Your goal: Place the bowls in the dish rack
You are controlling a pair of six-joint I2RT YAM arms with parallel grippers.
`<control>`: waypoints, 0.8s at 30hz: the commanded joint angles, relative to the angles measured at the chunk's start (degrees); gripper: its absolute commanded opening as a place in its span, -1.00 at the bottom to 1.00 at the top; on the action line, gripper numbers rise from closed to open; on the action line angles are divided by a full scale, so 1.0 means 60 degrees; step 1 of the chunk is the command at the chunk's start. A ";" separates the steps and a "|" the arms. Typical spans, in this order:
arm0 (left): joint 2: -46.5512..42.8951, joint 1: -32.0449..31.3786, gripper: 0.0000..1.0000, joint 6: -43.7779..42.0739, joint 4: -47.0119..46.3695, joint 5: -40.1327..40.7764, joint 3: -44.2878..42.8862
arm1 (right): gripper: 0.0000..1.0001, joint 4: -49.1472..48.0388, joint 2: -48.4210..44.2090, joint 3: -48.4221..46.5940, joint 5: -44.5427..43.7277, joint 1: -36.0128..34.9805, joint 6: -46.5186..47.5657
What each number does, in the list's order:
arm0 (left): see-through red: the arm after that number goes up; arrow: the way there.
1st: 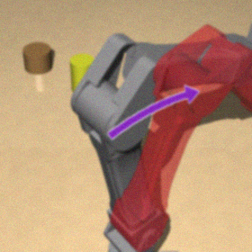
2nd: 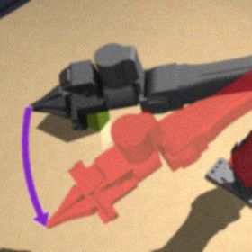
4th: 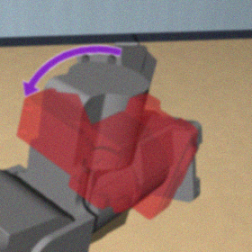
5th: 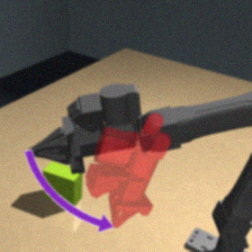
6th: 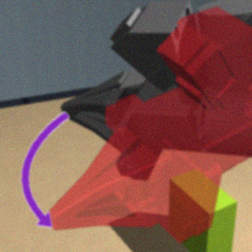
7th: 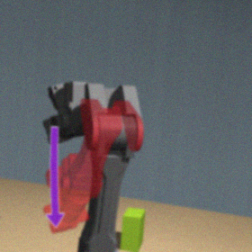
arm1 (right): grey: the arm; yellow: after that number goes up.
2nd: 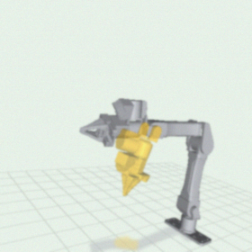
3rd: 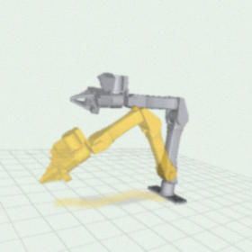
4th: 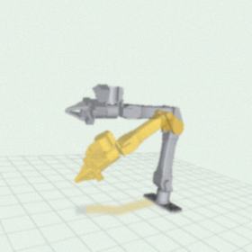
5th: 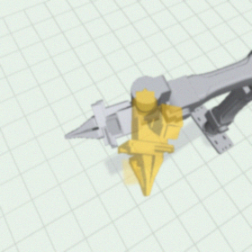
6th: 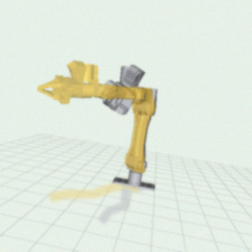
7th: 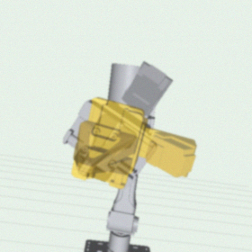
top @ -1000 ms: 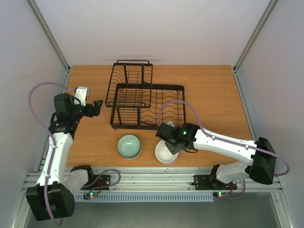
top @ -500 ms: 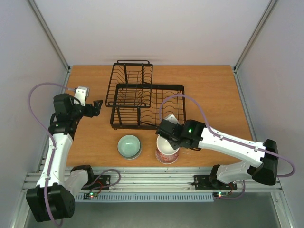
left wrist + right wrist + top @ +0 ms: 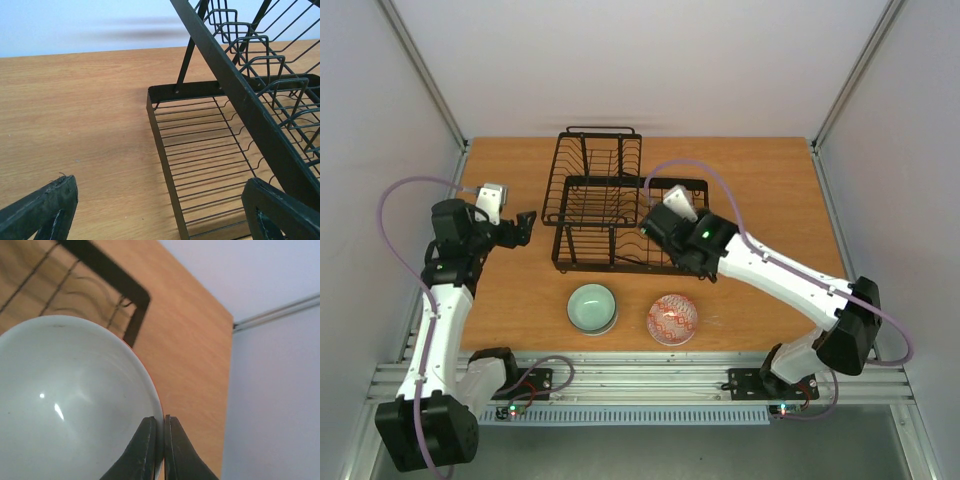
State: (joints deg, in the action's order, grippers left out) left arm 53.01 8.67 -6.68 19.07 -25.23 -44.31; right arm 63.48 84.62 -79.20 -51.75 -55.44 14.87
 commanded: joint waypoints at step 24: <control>-0.0282 0.0064 0.84 0.0234 -0.0437 -0.0216 0.0185 | -0.97 -1.8701 0.3239 0.3450 0.2897 0.3799 1.4617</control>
State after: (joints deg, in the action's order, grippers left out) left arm 52.16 8.67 -6.02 19.00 -25.54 -44.01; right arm -35.35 102.50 -60.90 -37.89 -33.71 92.31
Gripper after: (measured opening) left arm 0.920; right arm 0.038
